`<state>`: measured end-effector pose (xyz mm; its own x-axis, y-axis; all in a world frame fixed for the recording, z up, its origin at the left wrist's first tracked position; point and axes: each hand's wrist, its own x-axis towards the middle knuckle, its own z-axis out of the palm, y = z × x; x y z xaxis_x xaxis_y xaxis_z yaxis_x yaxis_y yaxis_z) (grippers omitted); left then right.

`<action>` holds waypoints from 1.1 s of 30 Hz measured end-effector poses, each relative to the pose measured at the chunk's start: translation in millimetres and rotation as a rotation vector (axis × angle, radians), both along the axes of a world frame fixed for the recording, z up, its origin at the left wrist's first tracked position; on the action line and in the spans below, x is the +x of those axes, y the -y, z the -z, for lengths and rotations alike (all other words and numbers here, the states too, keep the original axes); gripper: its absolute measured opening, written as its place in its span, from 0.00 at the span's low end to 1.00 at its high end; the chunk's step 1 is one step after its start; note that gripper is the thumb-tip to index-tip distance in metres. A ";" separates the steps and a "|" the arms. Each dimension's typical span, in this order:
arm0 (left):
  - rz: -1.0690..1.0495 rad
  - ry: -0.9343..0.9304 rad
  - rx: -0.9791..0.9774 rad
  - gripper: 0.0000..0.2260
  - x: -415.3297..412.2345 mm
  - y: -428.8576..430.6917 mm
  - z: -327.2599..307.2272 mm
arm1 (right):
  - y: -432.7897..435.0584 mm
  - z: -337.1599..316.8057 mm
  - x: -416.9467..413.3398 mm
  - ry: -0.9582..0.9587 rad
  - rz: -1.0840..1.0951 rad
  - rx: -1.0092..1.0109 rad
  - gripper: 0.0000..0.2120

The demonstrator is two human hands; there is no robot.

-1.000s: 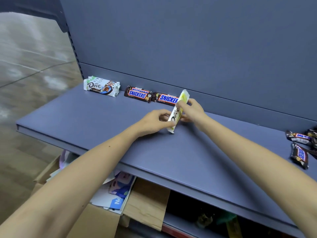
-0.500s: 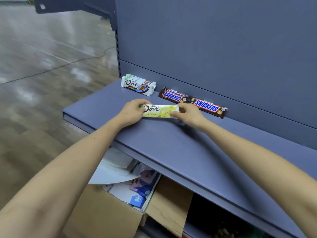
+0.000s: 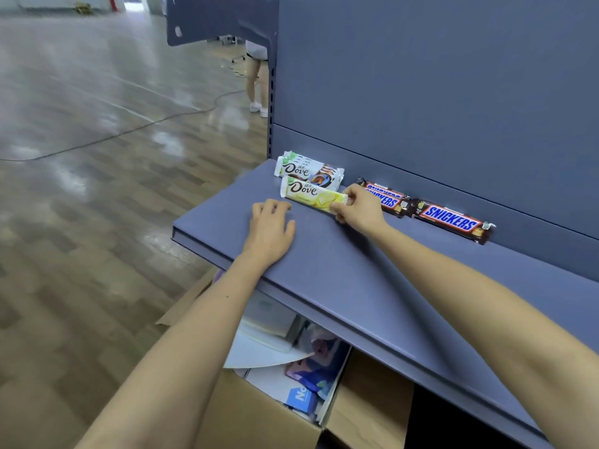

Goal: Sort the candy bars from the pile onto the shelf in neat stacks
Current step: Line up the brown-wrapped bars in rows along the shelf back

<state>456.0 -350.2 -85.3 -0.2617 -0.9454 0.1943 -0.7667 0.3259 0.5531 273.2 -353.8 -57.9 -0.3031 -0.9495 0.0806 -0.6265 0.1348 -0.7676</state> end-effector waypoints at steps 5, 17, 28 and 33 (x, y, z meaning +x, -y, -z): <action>-0.001 0.085 0.015 0.15 -2.2 3.5 1.8 | 24.8 6.4 12.0 -0.020 0.099 -0.008 0.10; 0.003 0.138 -0.001 0.13 -5.0 3.9 2.0 | 50.9 4.0 15.2 -0.088 0.181 0.021 0.13; 0.009 0.136 -0.006 0.13 -3.9 3.3 0.8 | 53.9 2.4 18.6 -0.164 0.297 0.088 0.13; 0.010 0.136 -0.010 0.13 -4.1 3.7 1.1 | 51.8 -1.4 22.4 -0.221 0.248 0.079 0.07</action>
<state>451.9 -353.8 -86.4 -0.2955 -0.9408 0.1660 -0.8312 0.3388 0.4408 295.7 -405.6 -56.4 -0.5087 -0.8552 0.0993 -0.7172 0.3571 -0.5984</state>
